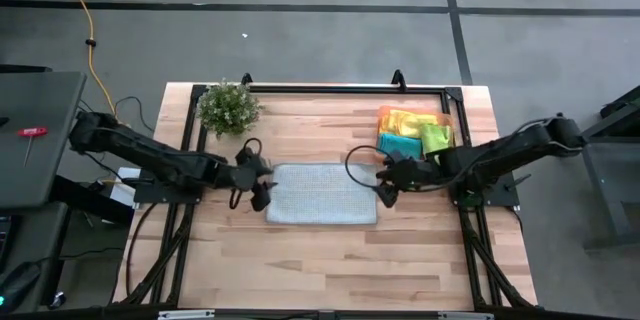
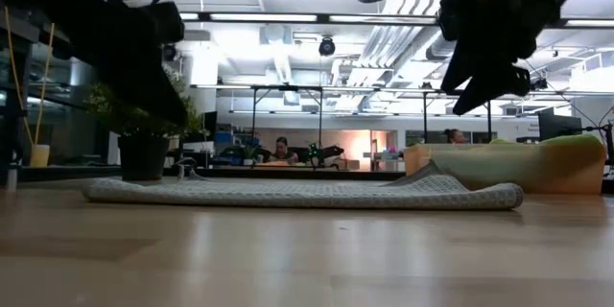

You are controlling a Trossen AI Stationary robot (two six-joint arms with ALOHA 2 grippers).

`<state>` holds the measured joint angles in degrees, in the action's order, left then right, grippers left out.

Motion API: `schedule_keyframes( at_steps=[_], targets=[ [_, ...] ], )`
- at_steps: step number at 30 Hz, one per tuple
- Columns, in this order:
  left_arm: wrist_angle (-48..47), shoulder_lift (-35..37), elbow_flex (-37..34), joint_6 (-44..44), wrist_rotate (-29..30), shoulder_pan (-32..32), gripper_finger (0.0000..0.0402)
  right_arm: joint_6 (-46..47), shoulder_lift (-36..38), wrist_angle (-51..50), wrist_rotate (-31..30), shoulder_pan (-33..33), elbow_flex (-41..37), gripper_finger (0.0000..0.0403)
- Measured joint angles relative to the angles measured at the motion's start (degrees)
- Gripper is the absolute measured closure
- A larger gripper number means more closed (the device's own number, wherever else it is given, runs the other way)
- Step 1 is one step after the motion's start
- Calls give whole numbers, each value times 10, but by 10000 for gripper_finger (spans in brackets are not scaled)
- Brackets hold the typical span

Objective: Fold microfiber towels
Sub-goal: Fold the gray microfiber cloth

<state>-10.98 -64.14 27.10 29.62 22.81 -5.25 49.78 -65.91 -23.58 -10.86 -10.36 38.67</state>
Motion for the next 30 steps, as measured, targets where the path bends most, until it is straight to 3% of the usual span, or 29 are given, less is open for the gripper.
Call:
schedule_keyframes(
  at_steps=[2, 4, 8, 13, 22, 30],
  targets=[
    [1, -11, 2, -5, 40, 17, 226, 16, 0, 34, -1, -5, -18, 165],
    [-9, -21, 10, 2, 36, 57, 230, 27, -1, 51, -5, -5, -29, 165],
    [-15, -60, 28, 5, -87, 156, 237, 28, -1, 56, -24, -5, -31, 165],
    [-18, -124, 60, -9, -143, 220, 247, 29, -1, 59, -28, -5, -31, 165],
    [-78, -199, 107, -26, -181, 242, 263, 33, -1, 59, -26, -5, -31, 165],
    [-88, -212, 109, -33, -161, 227, 279, 33, -1, 59, -26, -5, -31, 165]
  ],
)
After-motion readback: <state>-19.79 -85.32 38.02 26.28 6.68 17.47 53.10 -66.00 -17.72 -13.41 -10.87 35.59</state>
